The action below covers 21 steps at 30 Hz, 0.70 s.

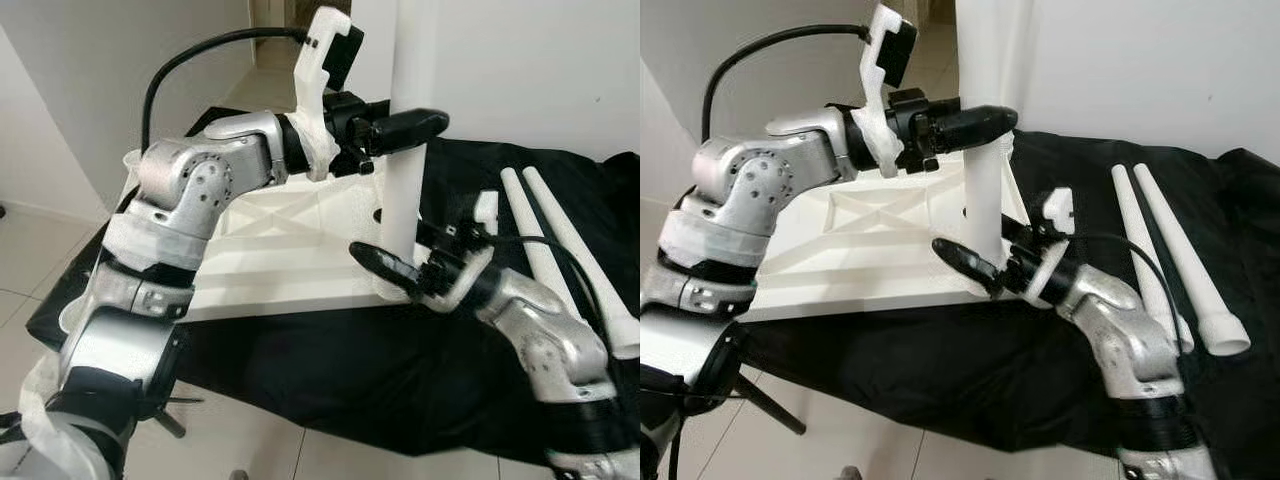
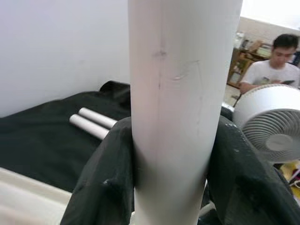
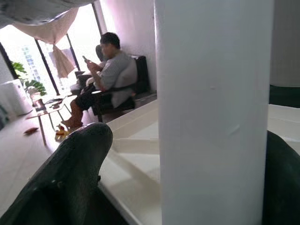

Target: Building children table

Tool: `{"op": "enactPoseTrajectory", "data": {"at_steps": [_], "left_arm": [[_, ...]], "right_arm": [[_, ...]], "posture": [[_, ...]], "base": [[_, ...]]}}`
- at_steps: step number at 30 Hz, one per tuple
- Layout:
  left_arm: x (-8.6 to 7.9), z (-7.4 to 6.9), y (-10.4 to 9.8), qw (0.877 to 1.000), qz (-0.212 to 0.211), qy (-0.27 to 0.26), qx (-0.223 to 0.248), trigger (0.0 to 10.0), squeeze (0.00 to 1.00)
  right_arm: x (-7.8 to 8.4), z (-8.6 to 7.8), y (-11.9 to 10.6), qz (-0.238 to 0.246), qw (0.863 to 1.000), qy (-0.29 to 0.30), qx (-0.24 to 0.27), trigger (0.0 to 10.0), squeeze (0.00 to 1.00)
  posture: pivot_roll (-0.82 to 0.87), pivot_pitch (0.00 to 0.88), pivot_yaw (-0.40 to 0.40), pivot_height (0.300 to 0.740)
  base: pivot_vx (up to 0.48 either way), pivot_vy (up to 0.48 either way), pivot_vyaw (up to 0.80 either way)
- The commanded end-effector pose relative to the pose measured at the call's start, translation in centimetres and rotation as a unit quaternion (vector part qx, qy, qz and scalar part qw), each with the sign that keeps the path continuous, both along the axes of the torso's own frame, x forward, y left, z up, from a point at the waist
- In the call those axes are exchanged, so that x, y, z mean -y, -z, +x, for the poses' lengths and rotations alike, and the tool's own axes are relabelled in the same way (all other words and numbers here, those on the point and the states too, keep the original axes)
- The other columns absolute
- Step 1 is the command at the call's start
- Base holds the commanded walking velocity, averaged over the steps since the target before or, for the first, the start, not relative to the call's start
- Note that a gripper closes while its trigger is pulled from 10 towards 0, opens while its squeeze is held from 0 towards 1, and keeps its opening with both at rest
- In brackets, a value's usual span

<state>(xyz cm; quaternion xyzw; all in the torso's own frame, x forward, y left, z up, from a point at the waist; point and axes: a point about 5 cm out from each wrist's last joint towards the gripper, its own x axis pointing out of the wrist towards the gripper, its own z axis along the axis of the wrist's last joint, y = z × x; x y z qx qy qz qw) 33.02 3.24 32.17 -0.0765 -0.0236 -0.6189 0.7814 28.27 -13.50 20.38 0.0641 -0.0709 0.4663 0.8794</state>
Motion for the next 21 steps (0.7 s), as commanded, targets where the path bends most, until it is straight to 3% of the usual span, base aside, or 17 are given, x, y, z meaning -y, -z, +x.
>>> {"op": "enactPoseTrajectory", "data": {"at_steps": [1, 6, 8, 9, 11, 15, 21], "left_arm": [[-0.4, 1.6, 0.0, 0.995, 0.012, -0.097, -0.007, 10.0, 0.0], [-0.4, 2.3, 0.3, 0.992, 0.015, -0.124, -0.017, 10.0, 0.0], [-0.2, 2.8, 0.2, 0.988, 0.016, -0.153, -0.007, 10.0, 0.0], [-0.2, 2.8, 0.2, 0.988, 0.016, -0.153, -0.007, 10.0, 0.0], [0.4, 2.9, -0.2, 0.985, 0.012, -0.172, 0.009, 10.0, 0.0], [0.8, 2.9, -0.4, 0.982, 0.019, -0.186, 0.029, 10.0, 0.0], [1.6, 2.6, -1.7, 0.973, 0.015, -0.222, 0.067, 10.0, 0.0]], "right_arm": [[-0.3, 0.9, -0.2, 0.0, 0.999, 0.044, 0.014, 10.0, 0.0], [-0.2, 2.0, 0.2, -0.001, 0.993, 0.116, 0.013, 10.0, 0.0], [-0.4, 3.0, 0.3, 0.001, 0.984, 0.179, 0.005, 10.0, 0.0], [-0.4, 3.0, 0.3, 0.001, 0.984, 0.179, 0.005, 10.0, 0.0], [-0.7, 3.7, 0.6, -0.009, 0.97, 0.241, -0.004, 10.0, 0.0], [-0.8, 4.2, 0.8, -0.021, 0.959, 0.281, -0.007, 10.0, 0.0], [-2.4, 4.9, 1.0, -0.03, 0.947, 0.32, -0.004, 10.0, 0.0]], "posture": [[-0.08, 0.0, 0.036, 0.74], [-0.09, 0.0, 0.036, 0.74], [-0.09, 0.0, 0.036, 0.74], [-0.09, 0.0, 0.036, 0.74], [-0.09, 0.0, 0.028, 0.74], [-0.09, 0.0, 0.022, 0.74], [-0.09, 0.0, 0.023, 0.74]], "base": [[0.0, 0.0, 0.0], [0.0, 0.0, 0.0], [0.0, 0.0, 0.0], [0.0, 0.0, 0.0], [0.0, 0.0, 0.0], [0.0, 0.0, 0.0], [0.0, 0.0, 0.0]]}}
